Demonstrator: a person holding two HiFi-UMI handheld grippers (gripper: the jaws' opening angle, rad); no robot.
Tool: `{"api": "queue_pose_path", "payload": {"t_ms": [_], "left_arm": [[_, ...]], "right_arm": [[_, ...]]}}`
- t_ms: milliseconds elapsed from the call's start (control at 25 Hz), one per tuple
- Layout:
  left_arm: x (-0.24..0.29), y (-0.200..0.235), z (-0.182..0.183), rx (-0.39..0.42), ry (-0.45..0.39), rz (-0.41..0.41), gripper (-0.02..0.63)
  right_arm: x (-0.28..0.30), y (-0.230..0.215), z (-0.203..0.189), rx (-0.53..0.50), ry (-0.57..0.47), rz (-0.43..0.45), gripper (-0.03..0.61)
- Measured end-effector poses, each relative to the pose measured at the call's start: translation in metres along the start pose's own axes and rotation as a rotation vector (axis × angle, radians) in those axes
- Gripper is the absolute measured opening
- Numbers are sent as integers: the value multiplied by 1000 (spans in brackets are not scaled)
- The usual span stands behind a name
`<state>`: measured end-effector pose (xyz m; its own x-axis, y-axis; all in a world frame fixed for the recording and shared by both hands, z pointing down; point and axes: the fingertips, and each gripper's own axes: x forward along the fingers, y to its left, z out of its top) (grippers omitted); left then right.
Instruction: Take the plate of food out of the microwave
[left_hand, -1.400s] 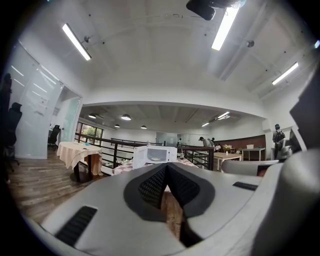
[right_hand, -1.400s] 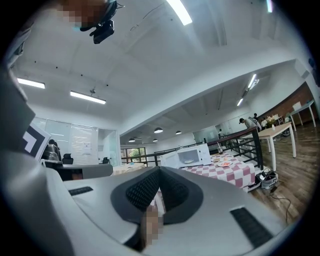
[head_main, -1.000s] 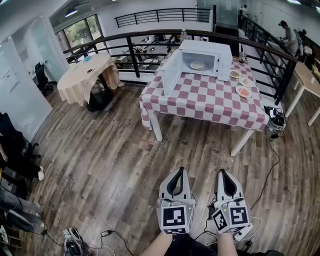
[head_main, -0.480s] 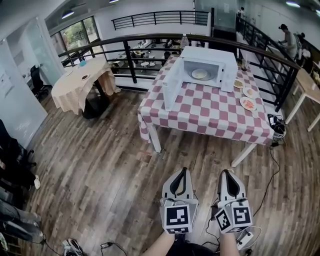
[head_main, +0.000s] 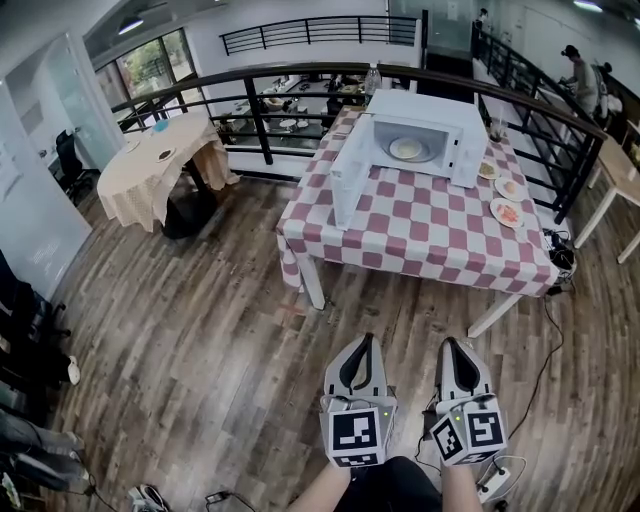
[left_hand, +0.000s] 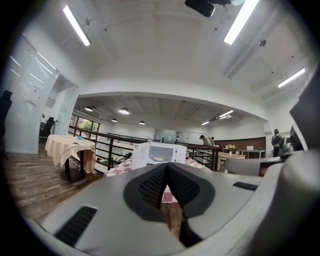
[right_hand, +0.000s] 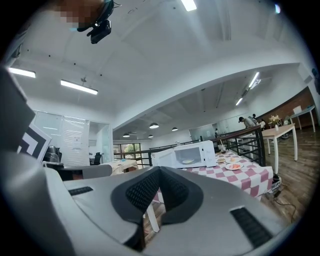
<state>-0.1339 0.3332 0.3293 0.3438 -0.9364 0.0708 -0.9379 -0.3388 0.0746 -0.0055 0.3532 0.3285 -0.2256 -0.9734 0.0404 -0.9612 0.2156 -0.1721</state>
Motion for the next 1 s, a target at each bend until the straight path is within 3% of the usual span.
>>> {"api": "queue_pose_path", "payload": {"t_ms": [520, 1000], "left_arm": [[41, 9, -11, -26, 35, 19, 12], [137, 8, -1, -7, 25, 59, 12]], "right_arm": [[39, -24, 1, 15, 8, -23, -3], [123, -78, 16, 15, -2, 16, -3]]}}
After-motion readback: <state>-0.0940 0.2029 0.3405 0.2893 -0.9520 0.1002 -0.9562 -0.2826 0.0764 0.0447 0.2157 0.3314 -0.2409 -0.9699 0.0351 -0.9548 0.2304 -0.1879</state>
